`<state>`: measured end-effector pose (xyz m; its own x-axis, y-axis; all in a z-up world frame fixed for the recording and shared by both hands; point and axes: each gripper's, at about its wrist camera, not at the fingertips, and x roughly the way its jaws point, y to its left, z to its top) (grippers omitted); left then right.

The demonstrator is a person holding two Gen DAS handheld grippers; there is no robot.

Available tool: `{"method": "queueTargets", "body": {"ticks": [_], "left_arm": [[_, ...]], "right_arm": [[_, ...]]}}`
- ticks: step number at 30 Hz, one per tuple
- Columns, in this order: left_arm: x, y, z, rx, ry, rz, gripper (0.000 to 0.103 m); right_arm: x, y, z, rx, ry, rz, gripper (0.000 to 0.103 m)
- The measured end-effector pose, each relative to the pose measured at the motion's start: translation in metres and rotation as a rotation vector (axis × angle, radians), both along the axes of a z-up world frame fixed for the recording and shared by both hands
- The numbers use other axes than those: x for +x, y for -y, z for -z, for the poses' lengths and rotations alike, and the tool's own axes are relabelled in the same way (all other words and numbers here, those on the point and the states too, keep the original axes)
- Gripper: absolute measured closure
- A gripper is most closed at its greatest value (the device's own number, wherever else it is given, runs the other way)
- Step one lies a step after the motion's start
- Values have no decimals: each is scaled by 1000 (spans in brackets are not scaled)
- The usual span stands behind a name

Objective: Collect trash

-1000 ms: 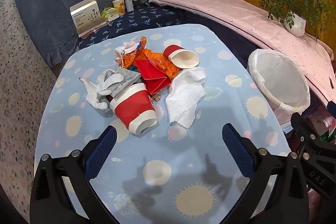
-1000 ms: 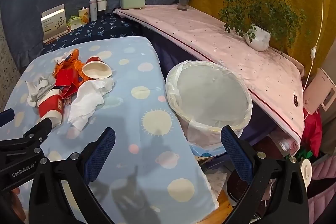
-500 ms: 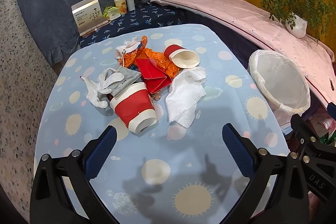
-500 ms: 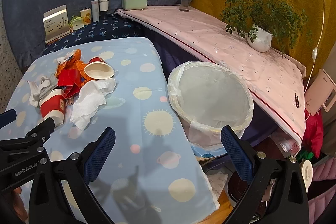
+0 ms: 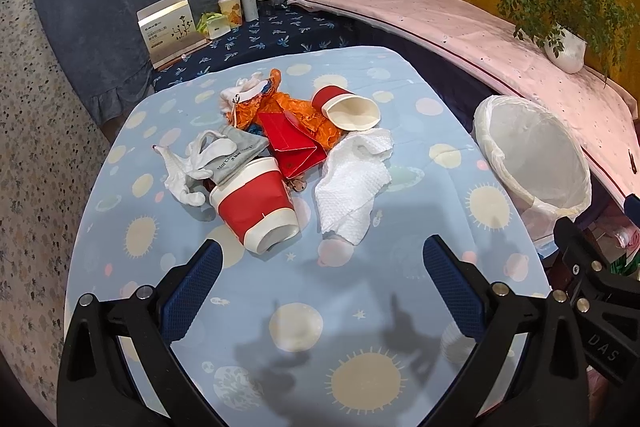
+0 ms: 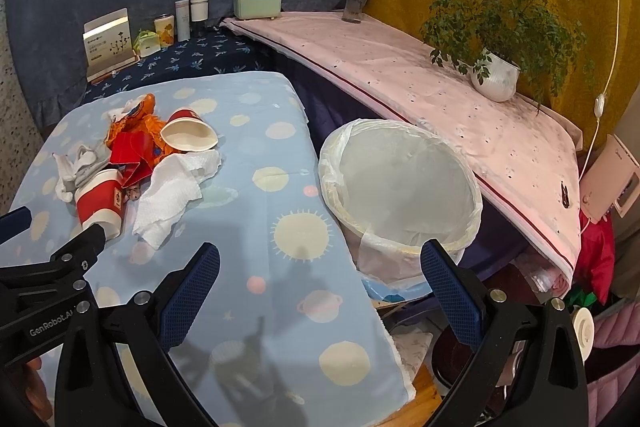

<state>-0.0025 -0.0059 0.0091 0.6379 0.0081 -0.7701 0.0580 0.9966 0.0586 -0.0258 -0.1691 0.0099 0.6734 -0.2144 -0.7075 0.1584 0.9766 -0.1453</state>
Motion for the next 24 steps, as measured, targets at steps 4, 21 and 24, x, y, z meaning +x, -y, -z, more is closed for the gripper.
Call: {"method": "queueTargets", "body": {"ticks": [4,21,24], "left_arm": [[-1,0,0,3,3,2,7],[-1,1,1,2,-4,-2,7],[-1,2,0,0,-3,-2,7]], "right_arm": [[-1,0,-1,2,5,-3,7],[-1,2,1,-6,3,11,7],[-2,3,0,-3,4,10,7]]}}
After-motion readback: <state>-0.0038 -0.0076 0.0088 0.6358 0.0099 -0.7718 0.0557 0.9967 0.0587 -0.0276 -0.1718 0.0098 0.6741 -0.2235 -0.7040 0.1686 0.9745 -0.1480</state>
